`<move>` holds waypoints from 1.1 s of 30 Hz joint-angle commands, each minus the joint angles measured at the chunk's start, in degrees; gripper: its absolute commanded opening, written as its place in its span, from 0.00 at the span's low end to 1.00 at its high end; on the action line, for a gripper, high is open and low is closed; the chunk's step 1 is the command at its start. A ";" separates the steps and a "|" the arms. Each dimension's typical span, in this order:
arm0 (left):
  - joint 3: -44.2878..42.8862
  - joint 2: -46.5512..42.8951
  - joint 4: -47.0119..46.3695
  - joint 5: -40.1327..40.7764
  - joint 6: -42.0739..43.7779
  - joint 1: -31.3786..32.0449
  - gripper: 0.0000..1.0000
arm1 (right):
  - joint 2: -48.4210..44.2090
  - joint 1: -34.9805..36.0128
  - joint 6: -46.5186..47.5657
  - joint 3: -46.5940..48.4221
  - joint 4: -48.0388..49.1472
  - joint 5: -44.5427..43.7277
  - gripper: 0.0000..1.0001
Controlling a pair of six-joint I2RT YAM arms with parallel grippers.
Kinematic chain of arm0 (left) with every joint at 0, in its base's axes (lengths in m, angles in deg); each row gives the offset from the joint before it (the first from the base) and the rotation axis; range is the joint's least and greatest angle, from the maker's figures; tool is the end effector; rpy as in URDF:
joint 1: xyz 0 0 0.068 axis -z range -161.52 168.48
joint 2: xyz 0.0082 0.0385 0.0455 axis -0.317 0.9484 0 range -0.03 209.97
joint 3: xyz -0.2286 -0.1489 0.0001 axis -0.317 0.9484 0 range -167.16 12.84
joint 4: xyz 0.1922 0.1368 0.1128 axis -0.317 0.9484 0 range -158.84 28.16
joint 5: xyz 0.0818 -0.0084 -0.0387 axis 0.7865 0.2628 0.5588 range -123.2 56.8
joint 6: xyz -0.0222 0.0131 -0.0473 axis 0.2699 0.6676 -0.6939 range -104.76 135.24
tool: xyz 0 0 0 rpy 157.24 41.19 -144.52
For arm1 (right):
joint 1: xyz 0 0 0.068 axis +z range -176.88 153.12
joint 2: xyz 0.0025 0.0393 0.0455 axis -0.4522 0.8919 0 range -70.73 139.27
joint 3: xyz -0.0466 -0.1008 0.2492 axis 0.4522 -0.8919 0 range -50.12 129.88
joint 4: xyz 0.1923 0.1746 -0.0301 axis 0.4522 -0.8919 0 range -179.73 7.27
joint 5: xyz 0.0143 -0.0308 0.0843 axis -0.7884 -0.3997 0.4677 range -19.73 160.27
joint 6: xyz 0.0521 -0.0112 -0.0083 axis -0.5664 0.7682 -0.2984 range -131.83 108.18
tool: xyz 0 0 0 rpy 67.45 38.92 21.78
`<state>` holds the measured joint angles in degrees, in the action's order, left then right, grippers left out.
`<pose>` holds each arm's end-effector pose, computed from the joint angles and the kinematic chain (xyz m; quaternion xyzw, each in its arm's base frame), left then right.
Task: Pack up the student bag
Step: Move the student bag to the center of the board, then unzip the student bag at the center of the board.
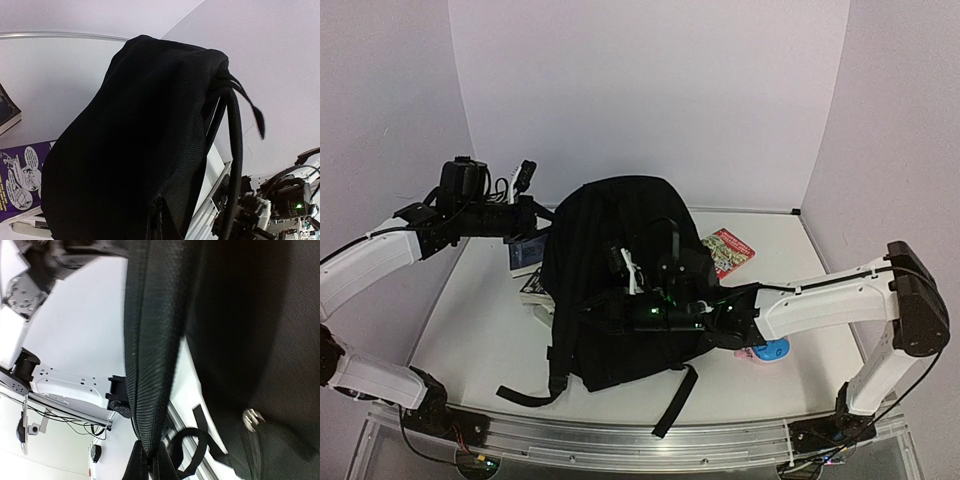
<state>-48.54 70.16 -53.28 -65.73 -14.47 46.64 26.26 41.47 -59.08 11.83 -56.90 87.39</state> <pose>0.2348 -0.1473 0.3408 0.1409 0.8088 -0.4577 0.3414 0.1356 0.3699 0.2667 -0.2327 0.7227 0.6027 0.2455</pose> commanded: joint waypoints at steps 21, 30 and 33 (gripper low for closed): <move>5.79 -12.70 5.07 -10.47 16.61 0.75 0.00 | 17.95 16.27 13.94 21.62 -9.98 -30.61 0.34; -1.39 -8.46 15.17 -10.74 25.46 0.77 0.00 | 5.78 16.60 16.00 15.25 -21.63 -27.37 0.73; -2.73 -7.81 16.59 -9.12 28.21 0.75 0.00 | 1.86 16.43 15.21 12.85 -26.81 -30.90 0.75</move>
<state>-47.10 61.60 -41.13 -75.14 7.38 47.06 35.32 58.26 -44.17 26.89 -76.00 60.39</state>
